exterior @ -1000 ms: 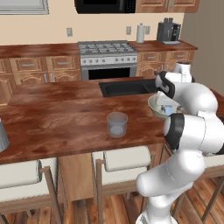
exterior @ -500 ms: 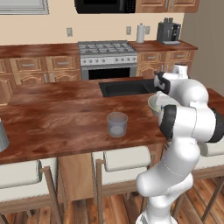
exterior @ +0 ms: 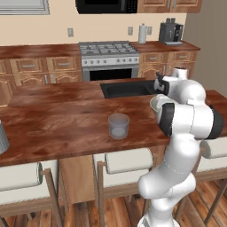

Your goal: There are four ice cubes in the ice bowl. Place two ice cubes in each glass of water.

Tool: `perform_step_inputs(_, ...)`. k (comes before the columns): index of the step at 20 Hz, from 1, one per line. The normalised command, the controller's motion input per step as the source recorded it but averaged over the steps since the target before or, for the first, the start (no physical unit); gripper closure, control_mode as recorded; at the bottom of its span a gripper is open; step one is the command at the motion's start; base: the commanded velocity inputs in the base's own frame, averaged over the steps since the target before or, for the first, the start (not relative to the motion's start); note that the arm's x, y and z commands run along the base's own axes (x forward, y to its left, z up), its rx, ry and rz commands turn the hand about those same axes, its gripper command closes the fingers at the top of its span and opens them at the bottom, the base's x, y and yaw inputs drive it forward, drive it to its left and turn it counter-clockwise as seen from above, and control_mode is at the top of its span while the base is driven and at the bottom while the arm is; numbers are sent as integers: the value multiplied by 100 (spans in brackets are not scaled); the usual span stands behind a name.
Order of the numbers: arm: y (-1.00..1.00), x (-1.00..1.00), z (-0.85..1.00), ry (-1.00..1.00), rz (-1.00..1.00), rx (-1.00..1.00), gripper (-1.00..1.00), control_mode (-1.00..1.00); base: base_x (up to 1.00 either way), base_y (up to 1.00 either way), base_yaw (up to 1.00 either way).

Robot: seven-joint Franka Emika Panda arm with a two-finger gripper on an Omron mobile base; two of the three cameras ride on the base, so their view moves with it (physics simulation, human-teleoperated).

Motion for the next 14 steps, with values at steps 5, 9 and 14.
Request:
perform_step_inputs(5, -12, 16, -25, 0, -1, 0, -100, -100, 0, 0, 0)
perform_step_inputs(9, -16, 10, -19, 0, -1, 0, -100, -100, 0, 0, 0)
perform_step_inputs(14, -1, 0, -7, 0, -2, 0, -100, -100, 0, 0, 0)
